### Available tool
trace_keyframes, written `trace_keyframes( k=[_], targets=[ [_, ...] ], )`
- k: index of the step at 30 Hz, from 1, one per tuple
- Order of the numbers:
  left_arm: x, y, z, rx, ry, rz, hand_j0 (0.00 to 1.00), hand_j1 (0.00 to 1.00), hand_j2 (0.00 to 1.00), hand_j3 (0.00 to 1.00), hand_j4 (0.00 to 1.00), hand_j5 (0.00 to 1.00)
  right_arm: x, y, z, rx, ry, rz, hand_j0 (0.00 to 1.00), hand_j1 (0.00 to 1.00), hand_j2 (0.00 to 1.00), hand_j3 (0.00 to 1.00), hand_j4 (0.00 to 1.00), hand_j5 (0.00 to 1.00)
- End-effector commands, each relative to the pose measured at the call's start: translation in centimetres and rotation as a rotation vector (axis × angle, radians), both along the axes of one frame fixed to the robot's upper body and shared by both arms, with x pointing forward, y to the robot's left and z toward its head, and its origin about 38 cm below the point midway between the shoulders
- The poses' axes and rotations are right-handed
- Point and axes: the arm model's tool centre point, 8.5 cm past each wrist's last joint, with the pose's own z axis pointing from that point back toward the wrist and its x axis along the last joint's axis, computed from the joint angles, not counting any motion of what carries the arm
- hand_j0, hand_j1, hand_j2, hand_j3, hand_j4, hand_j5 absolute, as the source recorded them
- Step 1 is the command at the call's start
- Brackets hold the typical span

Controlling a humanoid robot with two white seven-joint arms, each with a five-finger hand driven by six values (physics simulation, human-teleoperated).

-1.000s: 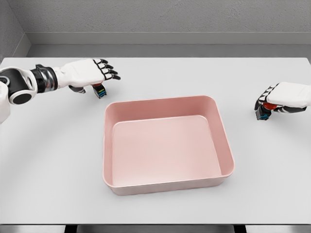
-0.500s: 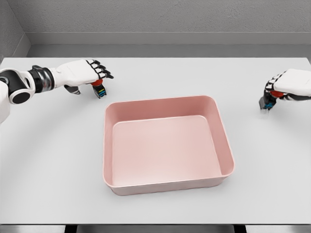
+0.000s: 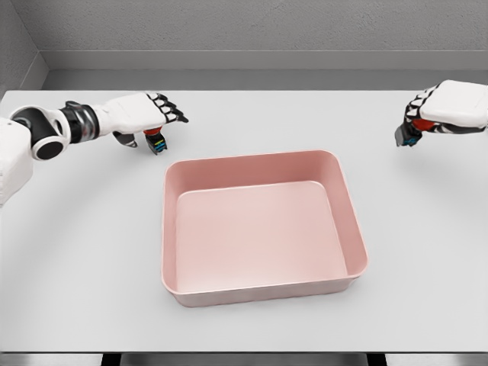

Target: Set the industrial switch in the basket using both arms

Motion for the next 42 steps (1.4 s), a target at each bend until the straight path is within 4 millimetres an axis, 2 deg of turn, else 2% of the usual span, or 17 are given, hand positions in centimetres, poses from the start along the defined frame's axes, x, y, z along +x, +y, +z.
trace_keyframes(
  k=[1, 11, 13, 14, 15, 17, 21, 23, 26, 28, 31, 33, 35, 37, 38, 42],
  targets=[
    [0.1, -0.2, -0.2, -0.006, 0.004, 0.003, 1.0, 1.0, 1.0, 1.0, 1.0, 1.0, -0.7, 1.0, 0.2, 0.021, 0.002, 0.033, 0.45, 0.45, 0.45, 0.45, 0.45, 0.45],
    [0.2, 0.1, -0.4, -0.011, 0.01, 0.015, 0.98, 0.98, 0.98, 0.98, 0.98, 0.98, -1.6, 2.6, 2.2, 0.022, -0.015, 0.086, 0.42, 0.42, 0.42, 0.42, 0.42, 0.42],
    [0.2, 0.6, -0.2, -0.025, -0.005, 0.019, 0.81, 0.81, 0.81, 0.81, 0.81, 0.81, -2.2, 3.1, 2.3, 0.023, -0.009, 0.107, 0.42, 0.42, 0.42, 0.42, 0.42, 0.42],
    [0.2, 0.6, -0.2, -0.025, -0.006, 0.018, 0.79, 0.79, 0.79, 0.79, 0.79, 0.79, -2.4, 3.4, 2.4, 0.026, -0.009, 0.117, 0.41, 0.41, 0.41, 0.41, 0.41, 0.41],
    [0.2, 0.8, -0.3, -0.026, -0.003, 0.025, 0.65, 0.65, 0.65, 0.65, 0.65, 0.65, -2.6, 3.7, 2.4, 0.019, -0.001, 0.126, 0.4, 0.4, 0.4, 0.4, 0.4, 0.4],
    [0.3, 0.8, -0.4, -0.025, -0.002, 0.027, 0.57, 0.57, 0.57, 0.57, 0.57, 0.57, -2.4, 4.1, 2.2, 0.018, 0.002, 0.134, 0.38, 0.38, 0.38, 0.38, 0.38, 0.38],
    [0.3, 1.0, -0.4, -0.025, 0.0, 0.032, 0.51, 0.51, 0.51, 0.51, 0.51, 0.51, -2.2, 5.8, 2.2, 0.027, 0.003, 0.177, 0.37, 0.37, 0.37, 0.37, 0.37, 0.37],
    [0.4, 1.5, -0.7, -0.021, 0.007, 0.046, 0.45, 0.45, 0.45, 0.45, 0.45, 0.45, -2.2, 6.8, 2.6, 0.036, -0.006, 0.203, 0.37, 0.37, 0.37, 0.37, 0.37, 0.37],
    [0.4, 1.5, -0.7, -0.022, 0.008, 0.048, 0.44, 0.44, 0.44, 0.44, 0.44, 0.44, -2.8, 8.4, 3.5, 0.052, -0.022, 0.253, 0.36, 0.36, 0.36, 0.36, 0.36, 0.36],
    [0.4, 1.5, -0.6, -0.021, 0.008, 0.048, 0.44, 0.44, 0.44, 0.44, 0.44, 0.44, -3.0, 8.7, 3.6, 0.054, -0.024, 0.261, 0.36, 0.36, 0.36, 0.36, 0.36, 0.36],
    [0.4, 1.6, 0.2, -0.021, -0.01, 0.041, 0.44, 0.44, 0.44, 0.44, 0.44, 0.44, -3.5, 10.0, 4.5, 0.064, -0.04, 0.305, 0.35, 0.35, 0.35, 0.35, 0.35, 0.35],
    [0.2, 0.5, 1.0, -0.039, -0.031, 0.008, 0.44, 0.44, 0.44, 0.44, 0.44, 0.44, -3.7, 10.2, 4.7, 0.066, -0.043, 0.315, 0.35, 0.35, 0.35, 0.35, 0.35, 0.35],
    [-0.3, 0.9, 2.8, -0.042, -0.07, -0.016, 0.44, 0.44, 0.44, 0.44, 0.44, 0.44, -4.0, 10.7, 4.6, 0.07, -0.04, 0.333, 0.35, 0.35, 0.35, 0.35, 0.35, 0.35],
    [-0.9, 1.5, 6.0, -0.057, -0.127, -0.047, 0.44, 0.44, 0.44, 0.44, 0.44, 0.44, -4.3, 11.1, 4.6, 0.072, -0.039, 0.345, 0.35, 0.35, 0.35, 0.35, 0.35, 0.35],
    [-1.3, 1.2, 7.0, -0.057, -0.15, -0.07, 0.44, 0.44, 0.44, 0.44, 0.44, 0.44, -4.3, 11.1, 4.6, 0.073, -0.038, 0.348, 0.35, 0.35, 0.35, 0.35, 0.35, 0.35],
    [-2.7, 1.1, 9.8, -0.07, -0.211, -0.117, 0.44, 0.44, 0.44, 0.44, 0.44, 0.44, -4.7, 11.8, 5.4, 0.086, -0.057, 0.37, 0.35, 0.35, 0.35, 0.35, 0.35, 0.35]
  ],
)
